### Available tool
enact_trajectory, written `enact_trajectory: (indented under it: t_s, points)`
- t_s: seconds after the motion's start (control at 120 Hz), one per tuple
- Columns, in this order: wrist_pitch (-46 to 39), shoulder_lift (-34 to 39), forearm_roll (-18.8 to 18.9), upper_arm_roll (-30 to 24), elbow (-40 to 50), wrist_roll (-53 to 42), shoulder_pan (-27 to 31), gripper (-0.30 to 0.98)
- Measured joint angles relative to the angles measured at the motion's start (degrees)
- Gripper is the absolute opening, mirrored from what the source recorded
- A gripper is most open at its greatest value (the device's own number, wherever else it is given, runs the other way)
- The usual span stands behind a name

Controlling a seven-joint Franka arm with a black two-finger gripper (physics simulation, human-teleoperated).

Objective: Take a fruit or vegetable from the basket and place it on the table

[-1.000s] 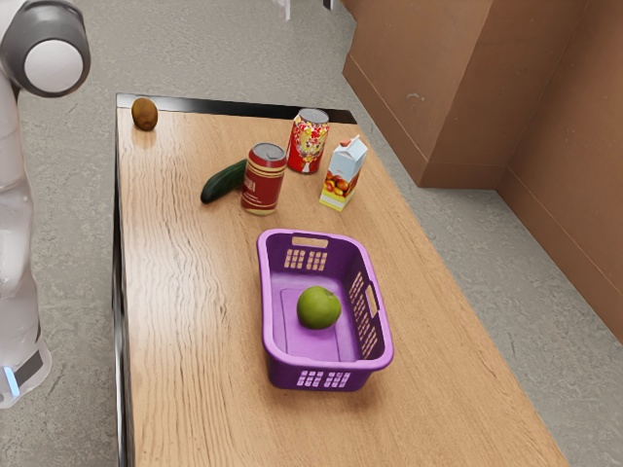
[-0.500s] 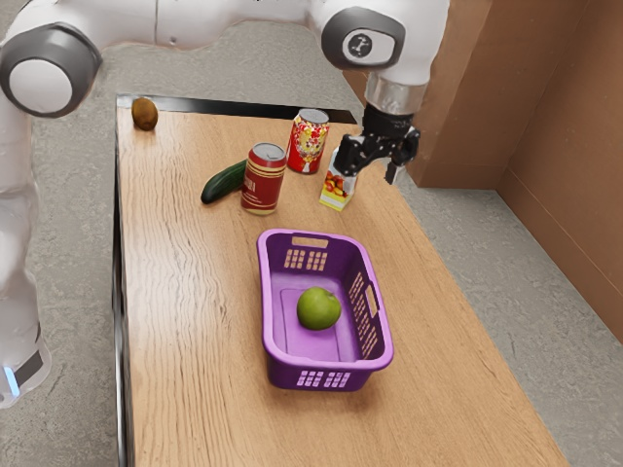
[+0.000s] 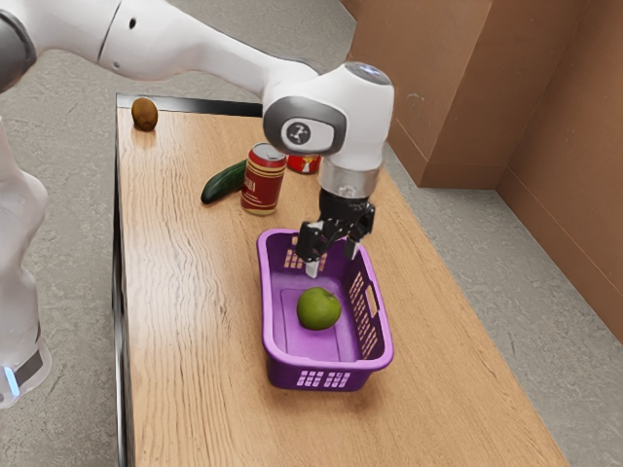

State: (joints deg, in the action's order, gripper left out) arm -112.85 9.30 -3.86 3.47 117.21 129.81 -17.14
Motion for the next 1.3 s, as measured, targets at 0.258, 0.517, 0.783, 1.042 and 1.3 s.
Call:
enact_trajectory:
  t_s: [0.258,0.517,0.783,1.042,1.3]
  points:
    - [-3.2,0.6,-2.3,0.5,3.2,6.2,-0.9,0.65]
    - [-6.0,-0.4,-5.5,0.5,7.3,10.2,-1.0,0.66]
    - [-7.7,-3.4,-7.9,0.9,7.7,12.6,-0.3,0.65]
    - [-8.2,-4.9,-9.6,1.6,7.7,13.8,0.4,0.64]
    - [-6.3,-4.6,-10.6,2.2,6.8,13.8,1.0,0.29]
